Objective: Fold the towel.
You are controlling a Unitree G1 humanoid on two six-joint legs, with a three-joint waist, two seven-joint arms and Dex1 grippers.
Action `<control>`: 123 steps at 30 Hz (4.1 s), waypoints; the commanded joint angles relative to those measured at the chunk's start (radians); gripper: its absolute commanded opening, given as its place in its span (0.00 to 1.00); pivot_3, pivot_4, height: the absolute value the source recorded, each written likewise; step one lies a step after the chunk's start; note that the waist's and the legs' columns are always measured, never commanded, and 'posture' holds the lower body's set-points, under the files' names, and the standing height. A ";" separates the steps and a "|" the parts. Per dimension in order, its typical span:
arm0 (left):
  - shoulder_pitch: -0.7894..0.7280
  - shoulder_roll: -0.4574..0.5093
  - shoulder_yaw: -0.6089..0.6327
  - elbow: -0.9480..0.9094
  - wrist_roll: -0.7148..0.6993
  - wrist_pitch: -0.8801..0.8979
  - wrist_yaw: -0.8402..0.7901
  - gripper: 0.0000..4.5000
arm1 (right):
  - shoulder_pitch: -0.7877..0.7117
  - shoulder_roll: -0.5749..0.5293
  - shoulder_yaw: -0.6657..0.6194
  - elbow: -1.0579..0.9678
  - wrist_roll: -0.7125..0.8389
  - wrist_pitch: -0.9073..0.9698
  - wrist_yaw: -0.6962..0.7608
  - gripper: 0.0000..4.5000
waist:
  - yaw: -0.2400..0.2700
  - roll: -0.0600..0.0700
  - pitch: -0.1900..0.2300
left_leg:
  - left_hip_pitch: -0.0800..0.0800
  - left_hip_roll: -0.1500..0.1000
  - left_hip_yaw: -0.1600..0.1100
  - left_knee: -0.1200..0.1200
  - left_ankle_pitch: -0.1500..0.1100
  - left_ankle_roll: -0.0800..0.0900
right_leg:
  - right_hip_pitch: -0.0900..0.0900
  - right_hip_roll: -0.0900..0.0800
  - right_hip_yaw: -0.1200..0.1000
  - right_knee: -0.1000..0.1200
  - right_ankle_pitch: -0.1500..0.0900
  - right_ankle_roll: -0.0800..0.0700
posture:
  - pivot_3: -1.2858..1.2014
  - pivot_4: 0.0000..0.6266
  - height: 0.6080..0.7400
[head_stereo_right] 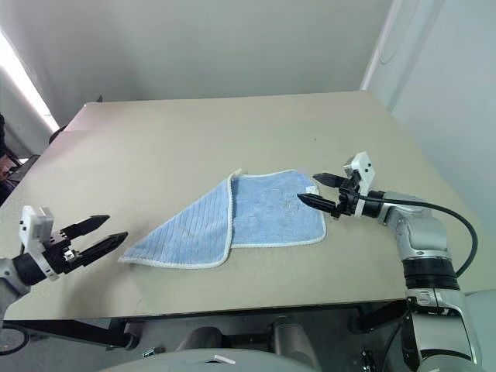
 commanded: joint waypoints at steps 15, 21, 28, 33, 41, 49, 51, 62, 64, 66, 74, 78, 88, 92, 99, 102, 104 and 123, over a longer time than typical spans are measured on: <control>-0.139 -0.030 -0.112 0.063 0.047 -0.042 0.001 1.00 | -0.054 0.015 -0.065 0.059 0.000 -0.060 -0.105 0.99 | 0.002 0.000 0.000 | 0.000 0.000 0.000 0.000 0.000 0.000 | 0.000 0.000 0.000 0.000 0.000 0.000 | 0.52 0.00 1.00; -0.104 -0.055 -0.137 0.030 0.055 -0.046 0.002 1.00 | -0.178 0.031 -0.038 0.253 -0.080 -0.061 -0.235 0.99 | -0.002 0.000 0.000 | 0.000 0.000 0.000 0.000 0.000 0.000 | 0.000 0.000 0.001 0.001 0.001 0.000 | 0.52 0.00 1.00; -0.071 -0.069 -0.135 0.009 0.056 -0.053 0.017 1.00 | -0.376 0.110 0.034 0.613 -0.225 -0.119 -0.368 0.99 | -0.004 0.000 0.000 | 0.001 0.000 0.000 0.000 0.000 0.000 | 0.000 0.000 0.001 0.002 0.001 -0.001 | 0.52 0.00 1.00; -0.069 -0.070 -0.137 -0.020 0.049 -0.044 0.035 1.00 | -0.484 0.183 0.072 0.808 -0.298 -0.159 -0.407 0.99 | -0.004 0.000 0.000 | 0.000 0.000 0.000 0.000 0.000 0.000 | -0.001 0.000 0.001 0.002 0.004 -0.004 | 0.52 0.00 1.00; -0.059 -0.074 -0.138 -0.028 0.062 -0.059 0.050 1.00 | -0.541 0.264 0.114 0.933 -0.390 -0.250 -0.451 0.99 | -0.015 0.000 0.000 | 0.001 0.000 0.000 0.000 0.000 0.000 | -0.001 0.000 0.001 0.003 0.005 -0.002 | 0.52 0.00 1.00; -0.042 -0.067 -0.121 -0.035 0.055 -0.062 0.052 1.00 | -0.582 0.299 0.081 0.986 -0.388 -0.203 -0.463 0.99 | -0.033 0.000 -0.001 | 0.001 0.000 0.000 0.000 0.000 0.000 | -0.001 0.000 0.001 0.004 0.005 -0.002 | 0.52 0.00 1.00; -0.043 -0.066 -0.121 -0.032 0.055 -0.065 0.053 1.00 | -0.596 0.306 0.070 0.997 -0.387 -0.190 -0.473 0.99 | -0.034 0.000 -0.001 | 0.001 0.000 0.000 0.000 0.000 0.000 | -0.001 0.000 0.001 0.004 0.005 -0.002 | 0.52 0.00 1.00; -0.048 -0.057 -0.120 -0.047 0.056 -0.061 0.059 1.00 | -0.623 0.324 0.040 1.009 -0.396 -0.219 -0.513 0.15 | -0.054 0.000 -0.001 | 0.001 0.000 -0.001 0.000 0.000 0.000 | -0.002 0.000 0.001 0.004 0.006 -0.002 | 0.52 0.00 1.00; -0.036 -0.047 -0.109 -0.079 0.043 -0.049 0.058 1.00 | -0.622 0.321 0.041 1.005 -0.398 -0.228 -0.505 0.01 | -0.053 0.000 -0.001 | 0.001 0.000 -0.001 0.000 0.000 0.000 | -0.002 0.000 0.001 0.005 0.006 -0.002 | 0.52 0.00 1.00; -0.026 -0.038 -0.102 -0.128 0.029 -0.031 0.068 1.00 | -0.621 0.317 0.046 1.001 -0.403 -0.234 -0.499 0.01 | -0.053 0.000 -0.001 | 0.001 0.000 -0.001 0.000 0.000 0.000 | -0.002 0.000 0.001 0.005 0.006 -0.002 | 0.52 0.00 1.00; -0.061 -0.078 -0.271 -0.323 0.043 0.016 0.130 1.00 | -0.591 0.335 0.070 0.981 -0.434 -0.276 -0.520 0.01 | -0.052 0.001 0.000 | 0.000 -0.001 -0.001 0.000 0.000 0.000 | -0.001 0.000 0.001 0.004 0.006 -0.002 | 0.52 0.00 1.00; -0.101 -0.063 -0.439 -0.286 0.207 -0.014 0.153 1.00 | -0.588 0.341 0.061 0.981 -0.434 -0.281 -0.544 0.01 | -0.054 0.001 -0.001 | 0.001 -0.001 -0.001 0.000 0.000 0.000 | -0.001 0.001 0.002 0.005 0.006 -0.002 | 0.52 0.00 1.00; -0.239 -0.086 -0.685 -0.162 0.428 -0.012 0.190 1.00 | -0.566 0.333 0.052 0.974 -0.430 -0.274 -0.576 0.01 | -0.052 0.001 -0.001 | 0.001 -0.001 -0.001 0.000 0.001 -0.001 | 0.000 0.001 0.002 0.005 0.006 -0.002 | 0.52 0.00 1.00; -0.270 -0.072 -0.708 -0.173 0.424 0.003 0.145 1.00 | -0.550 0.324 0.043 0.969 -0.428 -0.267 -0.592 0.01 | -0.051 0.001 -0.001 | 0.002 -0.001 -0.001 0.000 0.001 -0.001 | 0.000 0.001 0.002 0.005 0.006 -0.002 | 0.52 0.00 1.00; -0.336 -0.037 -0.762 -0.169 0.453 -0.010 0.058 1.00 | -0.526 0.313 0.050 0.956 -0.440 -0.280 -0.605 0.01 | -0.049 0.001 -0.001 | 0.002 -0.002 -0.001 0.000 0.001 -0.001 | 0.001 0.001 0.002 0.005 0.006 -0.001 | 0.52 0.00 1.00; -0.350 -0.023 -0.827 -0.115 0.552 -0.053 0.067 1.00 | -0.523 0.309 0.050 0.952 -0.440 -0.278 -0.610 0.01 | -0.049 0.002 -0.001 | 0.002 -0.002 -0.001 0.001 0.001 -0.001 | 0.002 0.001 0.002 0.005 0.006 -0.001 | 0.52 0.00 1.00; -0.356 -0.020 -0.854 -0.082 0.595 -0.089 0.075 1.00 | -0.522 0.306 0.050 0.950 -0.441 -0.279 -0.615 0.01 | -0.045 0.002 -0.003 | 0.003 -0.002 -0.002 0.001 0.001 -0.001 | 0.003 0.001 0.001 0.004 0.006 -0.001 | 0.52 0.00 1.00; -0.365 -0.044 -0.891 0.052 0.645 -0.134 0.045 0.03 | -0.517 0.296 0.041 0.949 -0.430 -0.268 -0.648 0.00 | -0.025 0.010 -0.008 | 0.017 -0.002 -0.001 0.000 0.003 0.003 | 0.023 0.001 0.002 0.003 0.000 -0.001 | 0.52 0.00 1.00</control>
